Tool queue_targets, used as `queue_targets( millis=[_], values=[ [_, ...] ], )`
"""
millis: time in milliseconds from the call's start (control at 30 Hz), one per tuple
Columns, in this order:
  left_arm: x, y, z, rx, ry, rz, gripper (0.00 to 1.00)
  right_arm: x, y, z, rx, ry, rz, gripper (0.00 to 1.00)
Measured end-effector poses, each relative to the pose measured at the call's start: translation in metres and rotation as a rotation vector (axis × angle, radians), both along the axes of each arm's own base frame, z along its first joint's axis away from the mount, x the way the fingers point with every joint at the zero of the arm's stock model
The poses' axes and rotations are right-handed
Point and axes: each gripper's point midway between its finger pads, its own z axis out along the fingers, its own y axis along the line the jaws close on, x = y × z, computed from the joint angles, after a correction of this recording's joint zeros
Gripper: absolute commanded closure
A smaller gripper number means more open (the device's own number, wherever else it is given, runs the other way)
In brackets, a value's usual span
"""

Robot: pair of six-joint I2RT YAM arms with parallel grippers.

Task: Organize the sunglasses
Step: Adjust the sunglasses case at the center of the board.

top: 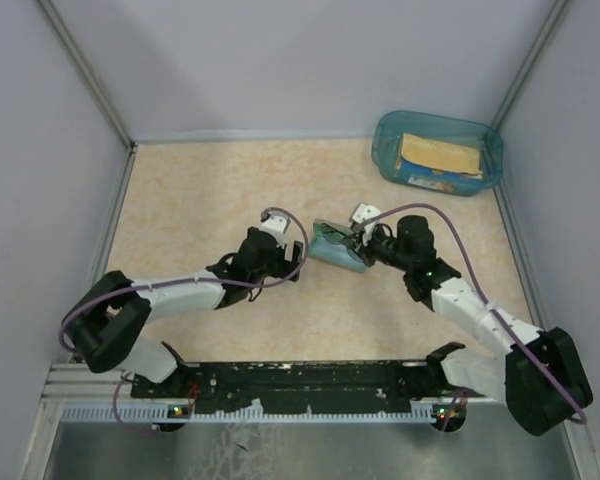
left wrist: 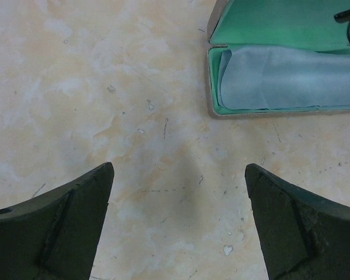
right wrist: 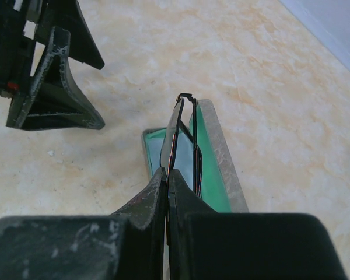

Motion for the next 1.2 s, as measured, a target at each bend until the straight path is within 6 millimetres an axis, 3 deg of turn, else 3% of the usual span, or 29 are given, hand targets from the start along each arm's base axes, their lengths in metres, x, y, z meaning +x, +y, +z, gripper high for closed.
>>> queue_targets(
  millis=[567,900,1200],
  values=[
    [0.017,-0.024,-0.031,0.097,-0.008,0.021,0.00,-0.013,-0.020,0.028,0.074,-0.019,-0.114,1.00],
    [0.029,-0.026,-0.039,0.140,-0.025,0.066,0.00,-0.013,-0.027,0.027,0.070,-0.013,-0.154,1.00],
    [0.037,-0.026,-0.049,0.172,-0.028,0.100,0.00,-0.017,-0.031,0.039,0.098,-0.033,-0.173,1.00]
  ],
)
